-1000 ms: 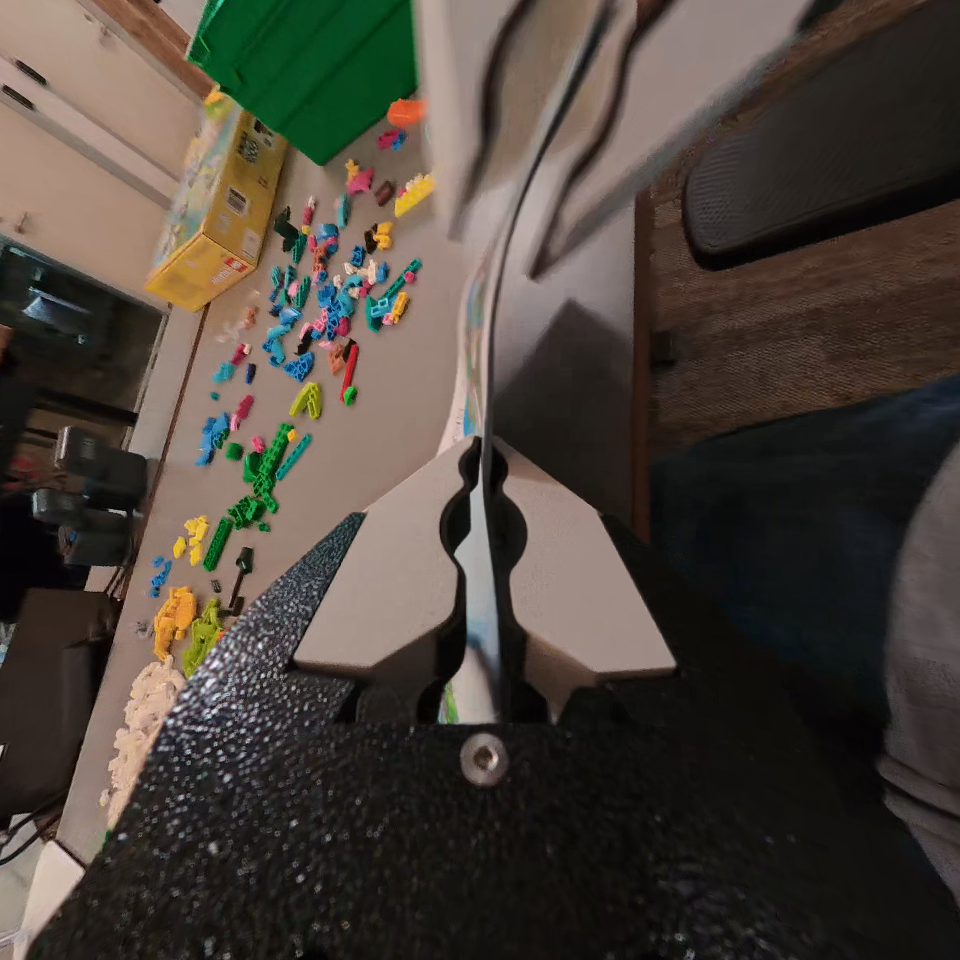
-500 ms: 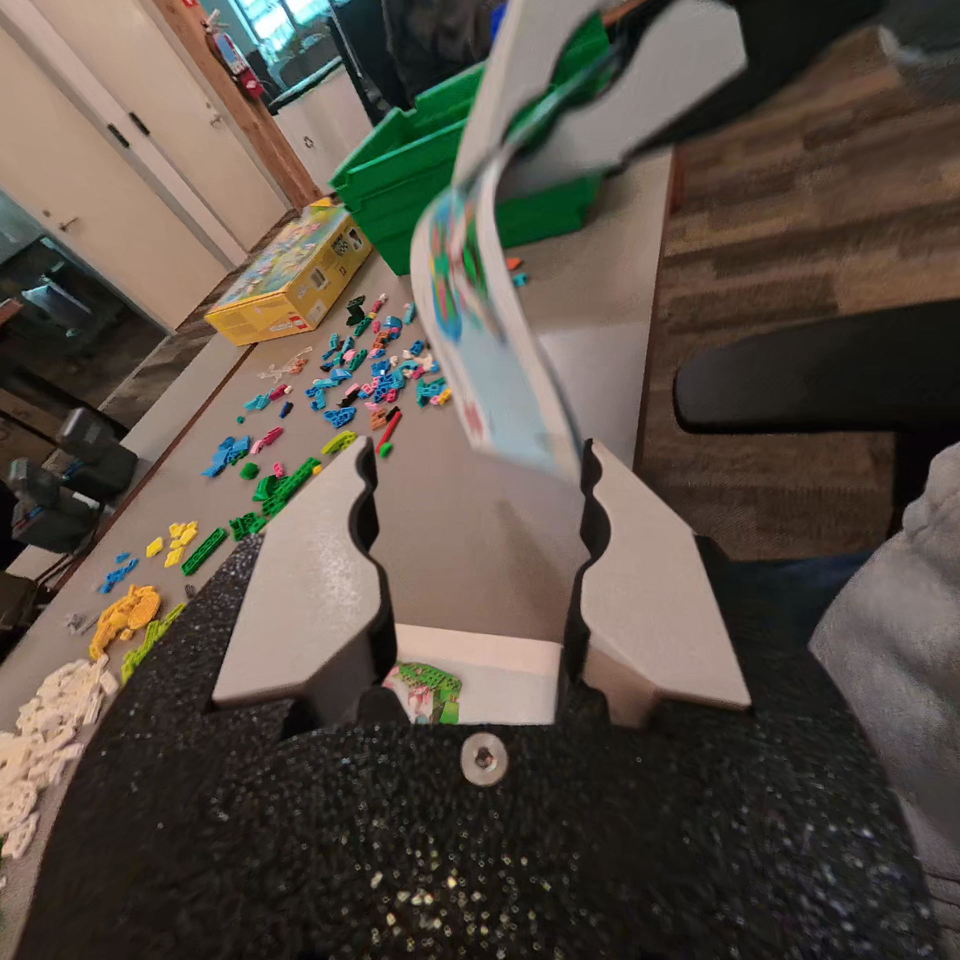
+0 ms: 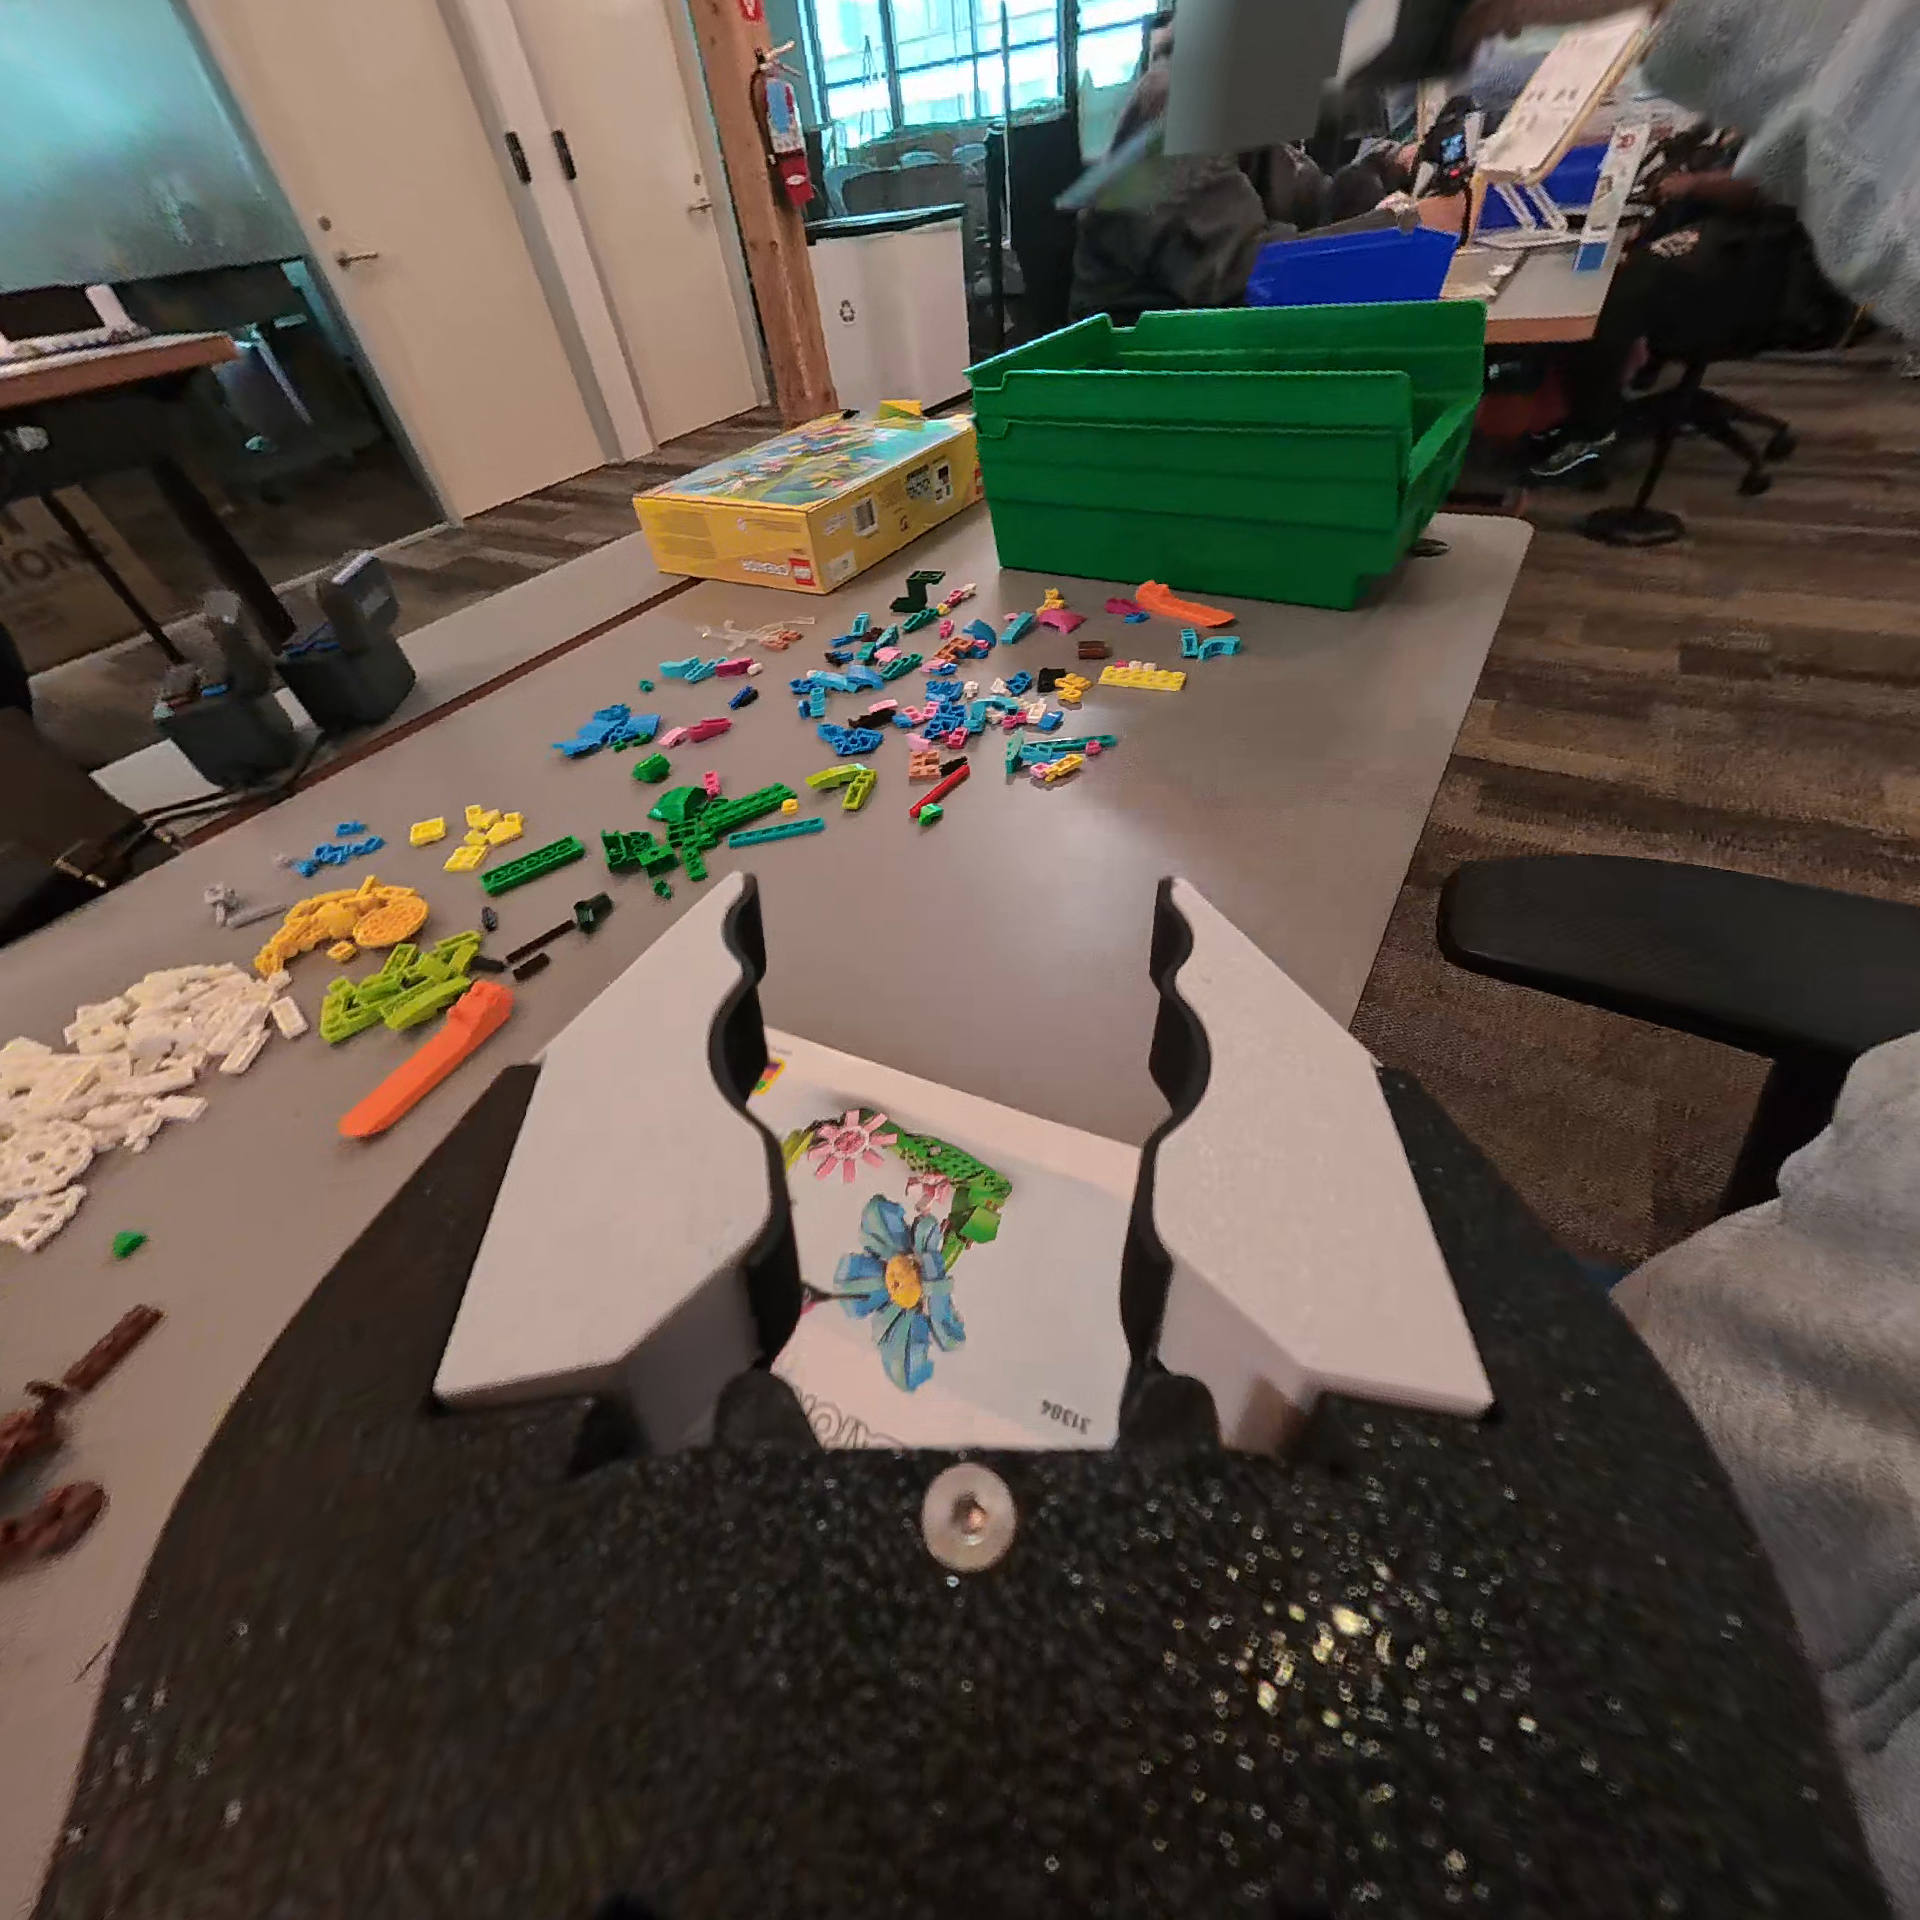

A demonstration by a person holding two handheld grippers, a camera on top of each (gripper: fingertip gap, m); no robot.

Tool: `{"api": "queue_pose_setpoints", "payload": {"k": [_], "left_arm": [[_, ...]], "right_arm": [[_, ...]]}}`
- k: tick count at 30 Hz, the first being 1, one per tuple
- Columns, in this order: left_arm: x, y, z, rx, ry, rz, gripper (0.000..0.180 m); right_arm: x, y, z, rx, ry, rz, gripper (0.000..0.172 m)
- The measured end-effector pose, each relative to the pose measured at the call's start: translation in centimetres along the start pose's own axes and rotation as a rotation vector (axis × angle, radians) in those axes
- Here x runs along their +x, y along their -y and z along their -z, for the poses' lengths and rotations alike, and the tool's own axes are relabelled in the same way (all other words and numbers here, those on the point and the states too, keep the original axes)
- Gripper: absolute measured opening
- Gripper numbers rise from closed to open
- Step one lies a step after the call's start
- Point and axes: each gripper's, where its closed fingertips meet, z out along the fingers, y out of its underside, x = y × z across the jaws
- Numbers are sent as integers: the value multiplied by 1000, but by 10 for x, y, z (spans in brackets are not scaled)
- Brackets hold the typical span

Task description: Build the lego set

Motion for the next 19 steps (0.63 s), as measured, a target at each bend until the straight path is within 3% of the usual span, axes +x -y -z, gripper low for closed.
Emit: {"api": "queue_pose_setpoints", "payload": {"k": [2, 4, 7, 9, 11, 14, 15, 17, 19], "left_arm": [[-5, -3, 6, -8, 4, 26, 76], [-8, -8, 12, -22, -3, 55, 77], [-15, -21, 25, -80, 17, 71, 79], [-22, -29, 34, -112, 46, 92, 79], [-24, -34, 42, -116, 58, 127, 80], [-22, -42, 46, -115, 49, 181, 80], [-18, -44, 46, -118, 34, 196, 80], [-8, -47, 46, -140, -5, 213, 80], [5, -53, 48, -184, -42, 200, 80]], "right_arm": [[-60, -16, -24, -75, 187, 135, 27], [-91, -38, -31, -159, 295, 217, 57], [-82, -49, -10, -167, 327, 95, 66], [-71, -22, 22, 8, 337, 11, 72], [-86, 42, 78, 361, 435, -20, 74], [-170, 147, 210, 947, 836, 56, 72], [-209, 165, 254, 1061, 1022, 132, 71], [-279, 181, 320, 1134, 1389, 321, 70], [-310, 212, 361, 1222, 1606, 340, 33]]}}
